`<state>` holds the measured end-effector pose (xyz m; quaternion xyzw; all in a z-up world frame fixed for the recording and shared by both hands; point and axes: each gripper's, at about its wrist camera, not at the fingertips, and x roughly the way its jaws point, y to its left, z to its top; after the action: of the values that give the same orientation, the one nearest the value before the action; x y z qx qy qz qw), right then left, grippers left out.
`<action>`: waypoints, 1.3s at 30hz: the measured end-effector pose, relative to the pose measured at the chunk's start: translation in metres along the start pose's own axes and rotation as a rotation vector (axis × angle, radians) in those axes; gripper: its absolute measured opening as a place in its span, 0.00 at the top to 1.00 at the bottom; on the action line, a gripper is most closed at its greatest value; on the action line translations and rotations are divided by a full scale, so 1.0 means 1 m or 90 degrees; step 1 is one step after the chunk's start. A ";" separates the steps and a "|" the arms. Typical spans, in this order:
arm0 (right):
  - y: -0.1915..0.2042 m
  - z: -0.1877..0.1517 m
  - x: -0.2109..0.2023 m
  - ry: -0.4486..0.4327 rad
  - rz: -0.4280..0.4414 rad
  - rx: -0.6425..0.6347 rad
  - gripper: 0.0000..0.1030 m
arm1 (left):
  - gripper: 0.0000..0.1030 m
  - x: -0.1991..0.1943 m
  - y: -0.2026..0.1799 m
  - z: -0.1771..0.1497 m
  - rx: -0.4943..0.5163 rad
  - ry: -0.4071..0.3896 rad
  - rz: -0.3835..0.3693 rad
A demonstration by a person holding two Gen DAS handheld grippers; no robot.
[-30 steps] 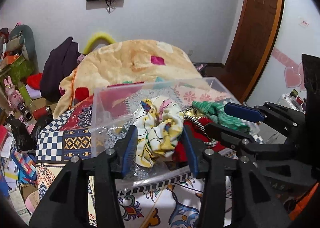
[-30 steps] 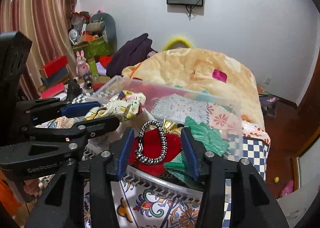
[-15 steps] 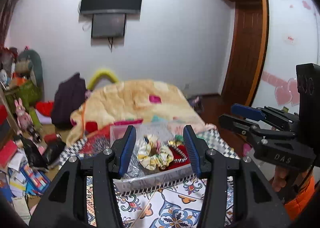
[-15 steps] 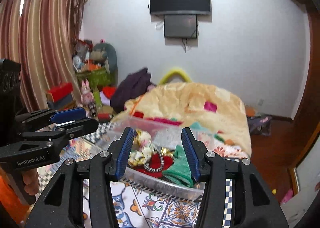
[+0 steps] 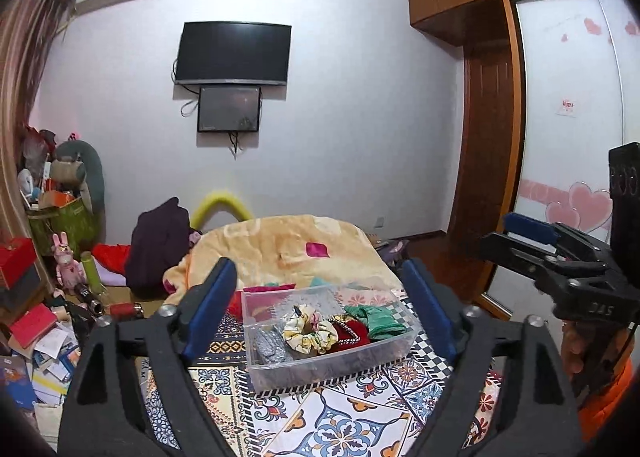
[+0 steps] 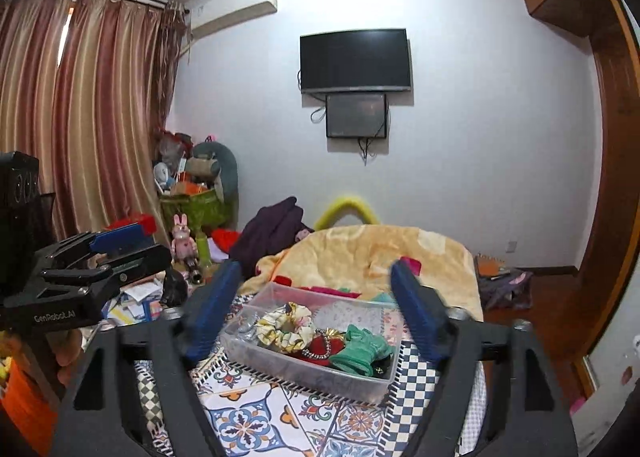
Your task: Organize soft objects
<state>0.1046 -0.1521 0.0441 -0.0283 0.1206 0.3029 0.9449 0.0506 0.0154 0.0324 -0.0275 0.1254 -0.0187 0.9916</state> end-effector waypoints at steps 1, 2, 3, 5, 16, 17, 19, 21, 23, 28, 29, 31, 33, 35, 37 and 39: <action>0.001 0.000 -0.001 -0.002 0.000 0.001 0.18 | 0.08 -0.003 -0.001 0.000 0.000 -0.003 0.002; 0.001 0.000 0.000 -0.003 0.001 0.001 0.18 | 0.05 -0.005 -0.001 0.000 -0.002 -0.005 0.004; 0.002 0.000 0.000 -0.004 0.001 0.002 0.18 | 0.04 -0.007 -0.001 0.000 -0.005 -0.008 0.004; 0.002 0.000 -0.001 -0.005 -0.001 0.000 0.12 | 0.01 -0.010 0.000 0.000 -0.012 -0.013 0.002; 0.004 -0.007 -0.009 -0.017 -0.013 0.006 0.00 | 0.00 -0.016 -0.003 -0.002 -0.009 -0.024 0.007; 0.004 -0.008 -0.010 -0.017 -0.012 0.009 0.00 | 0.00 -0.016 -0.003 -0.002 -0.008 -0.025 0.008; 0.003 -0.009 -0.012 -0.019 -0.014 0.011 0.00 | 0.00 -0.017 -0.004 -0.003 -0.006 -0.027 0.009; 0.002 -0.010 -0.013 -0.019 -0.015 0.014 0.00 | 0.00 -0.017 -0.004 -0.003 -0.005 -0.027 0.009; 0.001 -0.011 -0.014 -0.020 -0.013 0.017 0.00 | 0.00 -0.017 -0.004 -0.003 -0.006 -0.027 0.008; 0.000 -0.012 -0.019 -0.025 -0.013 0.018 0.00 | 0.00 -0.017 -0.004 -0.003 -0.006 -0.026 0.008; -0.001 -0.012 -0.019 -0.024 -0.013 0.019 0.00 | 0.00 -0.016 -0.004 -0.003 -0.006 -0.026 0.008; -0.001 -0.011 -0.019 -0.024 -0.012 0.020 0.00 | 0.00 -0.016 -0.004 -0.003 -0.005 -0.027 0.009; -0.001 -0.011 -0.020 -0.024 -0.012 0.021 0.00 | 0.00 -0.016 -0.005 -0.004 -0.004 -0.026 0.010; -0.002 -0.011 -0.019 -0.025 -0.012 0.020 0.00 | 0.00 -0.015 -0.005 -0.004 -0.002 -0.026 0.010; -0.002 -0.010 -0.019 -0.025 -0.012 0.020 0.00 | 0.00 -0.015 -0.005 -0.004 -0.002 -0.027 0.010; -0.002 -0.010 -0.019 -0.024 -0.011 0.021 0.00 | 0.00 -0.015 -0.005 -0.004 -0.003 -0.027 0.010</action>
<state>0.0886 -0.1656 0.0391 -0.0082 0.1074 0.2930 0.9500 0.0352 0.0108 0.0321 -0.0291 0.1049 -0.0100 0.9940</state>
